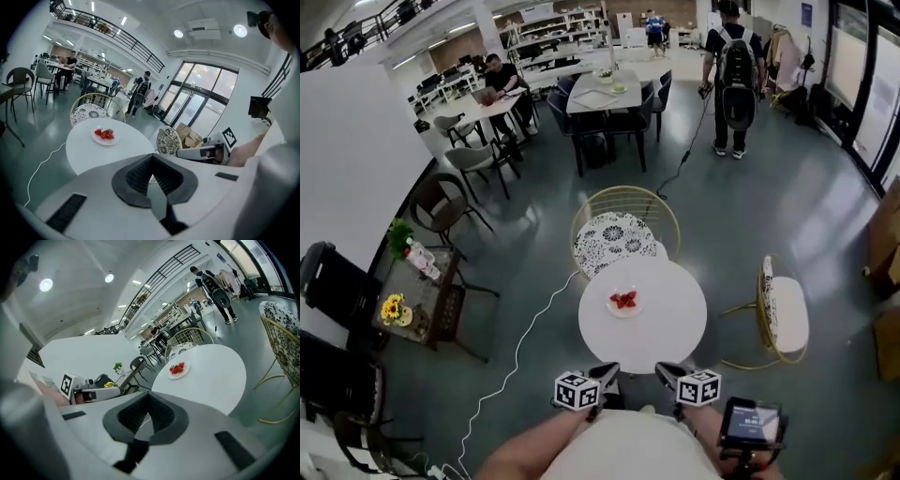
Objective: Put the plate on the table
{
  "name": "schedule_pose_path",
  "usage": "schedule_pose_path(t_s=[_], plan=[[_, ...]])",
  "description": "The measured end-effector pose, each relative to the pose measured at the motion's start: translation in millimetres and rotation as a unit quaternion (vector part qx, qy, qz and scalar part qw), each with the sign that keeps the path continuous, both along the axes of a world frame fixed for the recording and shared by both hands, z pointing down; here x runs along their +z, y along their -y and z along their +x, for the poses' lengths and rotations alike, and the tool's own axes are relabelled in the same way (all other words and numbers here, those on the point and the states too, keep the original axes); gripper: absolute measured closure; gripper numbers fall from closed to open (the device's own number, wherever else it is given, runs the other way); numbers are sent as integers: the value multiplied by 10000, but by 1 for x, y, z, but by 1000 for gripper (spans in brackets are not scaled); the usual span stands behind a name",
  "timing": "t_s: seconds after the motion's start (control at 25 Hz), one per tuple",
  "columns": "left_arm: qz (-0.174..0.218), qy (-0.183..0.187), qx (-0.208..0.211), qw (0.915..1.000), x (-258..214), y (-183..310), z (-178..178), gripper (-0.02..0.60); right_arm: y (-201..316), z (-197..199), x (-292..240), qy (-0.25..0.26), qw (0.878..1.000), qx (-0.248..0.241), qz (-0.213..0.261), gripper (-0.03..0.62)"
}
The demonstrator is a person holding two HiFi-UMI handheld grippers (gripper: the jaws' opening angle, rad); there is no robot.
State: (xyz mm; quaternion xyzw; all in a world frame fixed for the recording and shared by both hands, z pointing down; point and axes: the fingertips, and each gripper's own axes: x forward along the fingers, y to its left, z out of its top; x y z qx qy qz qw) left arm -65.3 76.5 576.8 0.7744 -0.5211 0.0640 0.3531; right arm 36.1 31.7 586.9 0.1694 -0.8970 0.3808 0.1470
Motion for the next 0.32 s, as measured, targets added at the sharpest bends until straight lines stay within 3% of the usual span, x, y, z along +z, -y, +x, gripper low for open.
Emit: schedule_pose_path(t_s=[0.32], plan=[[94,103,-194,9997,-11,17,-14,577,22,-17,-11,15,9998,-121,147,589]])
